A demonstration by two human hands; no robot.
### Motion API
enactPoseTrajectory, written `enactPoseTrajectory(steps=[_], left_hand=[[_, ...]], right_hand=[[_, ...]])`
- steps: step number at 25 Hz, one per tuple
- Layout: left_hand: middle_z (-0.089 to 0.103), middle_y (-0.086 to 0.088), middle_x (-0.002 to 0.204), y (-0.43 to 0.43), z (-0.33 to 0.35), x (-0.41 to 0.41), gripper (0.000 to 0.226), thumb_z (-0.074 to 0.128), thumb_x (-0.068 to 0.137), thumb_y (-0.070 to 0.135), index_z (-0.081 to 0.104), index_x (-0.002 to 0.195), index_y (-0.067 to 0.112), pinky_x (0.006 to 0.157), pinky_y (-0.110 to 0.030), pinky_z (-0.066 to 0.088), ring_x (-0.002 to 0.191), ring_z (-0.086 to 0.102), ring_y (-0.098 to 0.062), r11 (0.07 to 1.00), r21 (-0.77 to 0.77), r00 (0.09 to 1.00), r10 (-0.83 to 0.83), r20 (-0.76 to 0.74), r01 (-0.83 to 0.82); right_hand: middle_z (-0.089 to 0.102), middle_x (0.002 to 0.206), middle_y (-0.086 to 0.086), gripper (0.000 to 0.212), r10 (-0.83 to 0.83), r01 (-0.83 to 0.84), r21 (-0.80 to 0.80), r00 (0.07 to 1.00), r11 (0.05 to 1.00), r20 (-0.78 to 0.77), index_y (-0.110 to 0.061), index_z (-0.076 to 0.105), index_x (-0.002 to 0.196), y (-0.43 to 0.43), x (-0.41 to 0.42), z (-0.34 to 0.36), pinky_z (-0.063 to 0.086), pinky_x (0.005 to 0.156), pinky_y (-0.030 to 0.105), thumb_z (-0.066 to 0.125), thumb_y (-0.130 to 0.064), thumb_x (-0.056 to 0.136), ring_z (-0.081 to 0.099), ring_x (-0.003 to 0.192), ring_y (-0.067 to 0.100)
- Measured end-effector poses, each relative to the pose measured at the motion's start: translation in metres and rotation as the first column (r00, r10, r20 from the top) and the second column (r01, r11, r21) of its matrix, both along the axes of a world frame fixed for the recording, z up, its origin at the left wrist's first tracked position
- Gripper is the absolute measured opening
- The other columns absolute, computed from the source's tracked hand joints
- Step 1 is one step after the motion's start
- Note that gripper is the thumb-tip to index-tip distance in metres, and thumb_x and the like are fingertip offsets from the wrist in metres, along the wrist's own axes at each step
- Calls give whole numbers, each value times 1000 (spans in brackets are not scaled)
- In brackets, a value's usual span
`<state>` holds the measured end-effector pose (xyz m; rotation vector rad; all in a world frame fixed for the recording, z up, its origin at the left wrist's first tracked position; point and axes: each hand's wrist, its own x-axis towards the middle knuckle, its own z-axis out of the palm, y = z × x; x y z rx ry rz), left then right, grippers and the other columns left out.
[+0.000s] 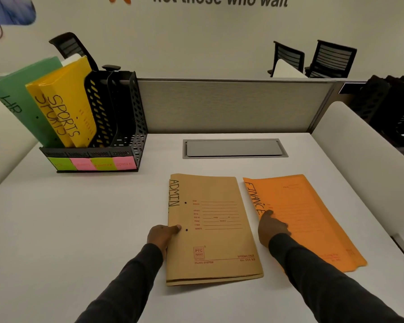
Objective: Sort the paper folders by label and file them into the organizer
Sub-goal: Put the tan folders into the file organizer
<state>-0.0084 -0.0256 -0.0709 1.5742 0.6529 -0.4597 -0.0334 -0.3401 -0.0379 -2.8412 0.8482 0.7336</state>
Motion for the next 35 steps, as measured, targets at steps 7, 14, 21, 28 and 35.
enactPoseTrajectory(steps=[7, 14, 21, 28, 35], left_hand=[[77, -7, 79, 64, -3, -2, 32, 78, 81, 35, 64, 91, 8, 65, -41, 61, 70, 75, -29, 992, 123, 999, -34, 23, 31], [75, -7, 82, 182, 4, -4, 32, 75, 83, 37, 63, 92, 10, 56, -30, 51, 74, 72, -27, 964, 254, 997, -75, -7, 75], [72, -11, 93, 248, 7, 12, 33, 73, 85, 39, 60, 94, 10, 66, -36, 53, 83, 68, -28, 925, 325, 981, -189, -55, 196], [52, -2, 108, 240, 14, 18, 46, 71, 84, 47, 47, 112, 20, 71, -31, 48, 91, 59, -22, 762, 580, 937, -350, -9, 290], [64, 0, 99, 237, 26, 25, 42, 74, 80, 47, 45, 95, 20, 63, -28, 52, 82, 65, -16, 871, 431, 962, -272, 19, 238]], right_hand=[[36, 144, 42, 73, 103, -104, 1, 992, 995, -70, -5, -5, 155, 73, -13, 7, 46, 103, 58, 43, -14, 101, 45, 131, 53], [22, 152, 41, 80, 96, -82, 166, 992, 983, -77, -13, -5, 156, 217, -32, 18, 37, 109, 60, 51, -20, 99, 32, 139, 55], [18, 155, 37, 107, 106, -103, 123, 994, 987, -17, -15, -13, 156, 256, -29, 24, 51, 100, 47, 63, -50, 90, 52, 126, 44], [15, 163, 15, 92, 229, -257, 63, 930, 964, 288, -17, 16, 155, 261, -31, 3, 35, 116, 47, 59, -61, 86, 22, 147, 35], [23, 162, 9, 80, 374, -398, 45, 890, 916, 260, -20, 29, 152, 312, -39, -18, 10, 123, 41, 34, -71, 91, 15, 150, 29]])
